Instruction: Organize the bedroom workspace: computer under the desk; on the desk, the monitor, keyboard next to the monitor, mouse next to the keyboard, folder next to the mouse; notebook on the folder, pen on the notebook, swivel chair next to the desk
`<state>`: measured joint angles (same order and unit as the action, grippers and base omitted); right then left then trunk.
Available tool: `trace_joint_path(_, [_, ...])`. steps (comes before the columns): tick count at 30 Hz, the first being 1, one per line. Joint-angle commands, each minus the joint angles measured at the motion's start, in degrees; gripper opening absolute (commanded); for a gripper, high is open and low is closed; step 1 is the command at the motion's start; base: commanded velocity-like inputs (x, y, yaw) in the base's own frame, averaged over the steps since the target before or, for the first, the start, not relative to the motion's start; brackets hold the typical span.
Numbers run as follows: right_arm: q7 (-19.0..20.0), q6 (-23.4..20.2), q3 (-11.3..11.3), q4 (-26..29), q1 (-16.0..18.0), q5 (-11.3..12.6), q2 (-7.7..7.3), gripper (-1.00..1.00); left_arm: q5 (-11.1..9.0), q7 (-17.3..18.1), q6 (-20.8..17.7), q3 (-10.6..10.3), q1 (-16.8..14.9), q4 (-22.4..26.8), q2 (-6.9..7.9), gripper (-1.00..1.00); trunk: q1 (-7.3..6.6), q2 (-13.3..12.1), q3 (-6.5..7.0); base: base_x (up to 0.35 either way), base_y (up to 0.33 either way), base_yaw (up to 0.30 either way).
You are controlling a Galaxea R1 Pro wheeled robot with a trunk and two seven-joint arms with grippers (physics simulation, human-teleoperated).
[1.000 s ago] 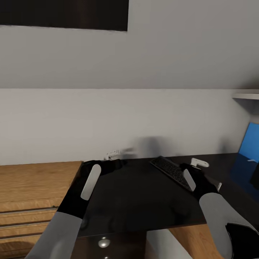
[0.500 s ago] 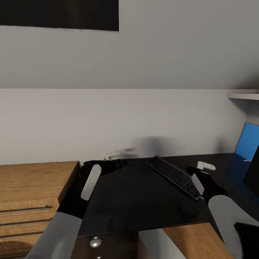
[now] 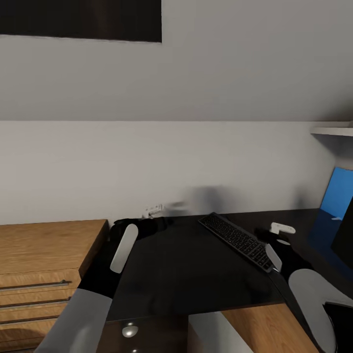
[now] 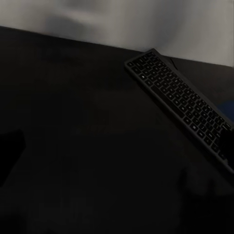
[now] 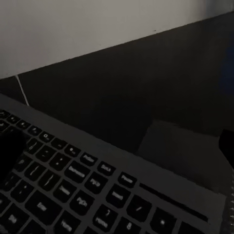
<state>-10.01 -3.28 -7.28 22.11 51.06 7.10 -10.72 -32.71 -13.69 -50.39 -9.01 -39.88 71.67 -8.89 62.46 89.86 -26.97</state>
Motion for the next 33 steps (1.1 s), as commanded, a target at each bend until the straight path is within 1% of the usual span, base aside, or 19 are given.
trace_joint_path(1, [0.4,0.4,0.1,-0.6,0.0,0.2,-0.15,1.0,-0.6,-0.5,-0.2,0.0,0.0,0.1,-0.02,1.0,0.0,0.0,-0.07,0.0,0.0,0.0])
trace_joint_path(6, [1.8,2.7,0.0,-3.5,0.1,-0.7,-1.01,1.0,-0.6,-0.5,-0.2,-0.1,0.0,0.2,-0.06,1.0,0.0,0.0,-0.07,0.0,0.0,0.0])
trace_joint_path(7, [2.2,3.2,-0.1,-4.4,0.1,-0.8,-1.47,1.0,-0.6,-0.5,-0.2,-0.1,0.0,0.2,-0.07,1.0,0.0,0.0,-0.07,0.0,0.0,0.0])
trace_joint_path(10, [2.3,3.5,-0.3,-5.4,0.2,-0.9,-1.86,1.0,-0.7,-0.3,-0.3,-0.2,0.0,0.4,-0.07,1.0,0.0,0.0,-0.07,0.0,0.0,0.0])
trace_joint_path(12, [2.0,3.0,-1.2,-6.6,0.3,-0.9,-2.33,1.0,-0.9,-0.3,-0.5,-0.3,0.0,2.7,-0.08,1.0,0.0,0.0,-0.07,0.0,0.0,0.0])
trace_joint_path(13, [1.6,2.5,-2.2,-7.1,0.3,-0.9,-2.44,1.0,-1.3,-0.3,-0.6,-0.3,0.0,3.8,-0.08,1.0,0.0,0.0,-0.07,0.0,0.0,0.0])
trace_joint_path(14, [1.1,2.1,-3.5,-7.3,0.3,-0.9,-2.51,1.0,-2.1,-0.3,-0.7,-0.3,0.0,4.7,-0.08,1.0,0.0,0.0,-0.07,0.0,0.0,0.0])
trace_joint_path(16, [0.9,1.8,-4.8,-7.5,0.3,-0.9,-2.56,1.0,-3.3,-0.3,-0.8,-0.3,0.0,5.3,-0.03,1.0,0.22,0.4,-0.25,0.0,0.0,0.0])
trace_joint_path(17, [0.6,1.6,-5.8,-7.6,0.3,-0.9,-2.59,1.0,-4.9,-0.3,-0.9,-0.3,0.0,5.7,0.04,1.0,0.44,0.8,-0.43,0.0,0.0,0.0])
trace_joint_path(18, [0.4,1.2,-6.8,-7.6,0.3,-0.9,-2.62,1.0,-7.6,-0.3,-1.0,-0.3,0.0,6.2,0.17,1.0,0.66,1.2,-0.61,0.0,0.0,0.0])
trace_joint_path(20, [0.3,0.7,-7.3,-7.6,0.3,-0.9,-2.63,1.0,-8.7,-0.3,-1.0,-0.3,0.0,6.3,0.23,1.0,1.1,2.0,-0.96,0.0,0.0,0.0])
trace_joint_path(24, [0.2,-0.4,-7.5,-7.5,0.4,-0.9,-2.64,1.0,-9.5,-0.4,-1.0,-0.3,0.0,6.5,0.27,1.0,1.97,3.6,-1.68,0.0,0.0,0.0])
trace_joint_path(27, [0.1,-0.5,-7.6,-7.5,0.4,-0.9,-2.64,1.0,-9.7,-0.4,-1.0,-0.3,0.0,6.5,0.27,1.0,2.63,4.9,-2.22,0.0,0.0,0.0])
trace_joint_path(33, [0.1,-0.7,-7.6,-7.4,0.4,-0.9,-2.56,1.0,-9.8,-0.4,-1.0,-0.3,0.0,6.5,0.34,1.0,2.63,4.9,-2.22,0.0,0.0,0.0])
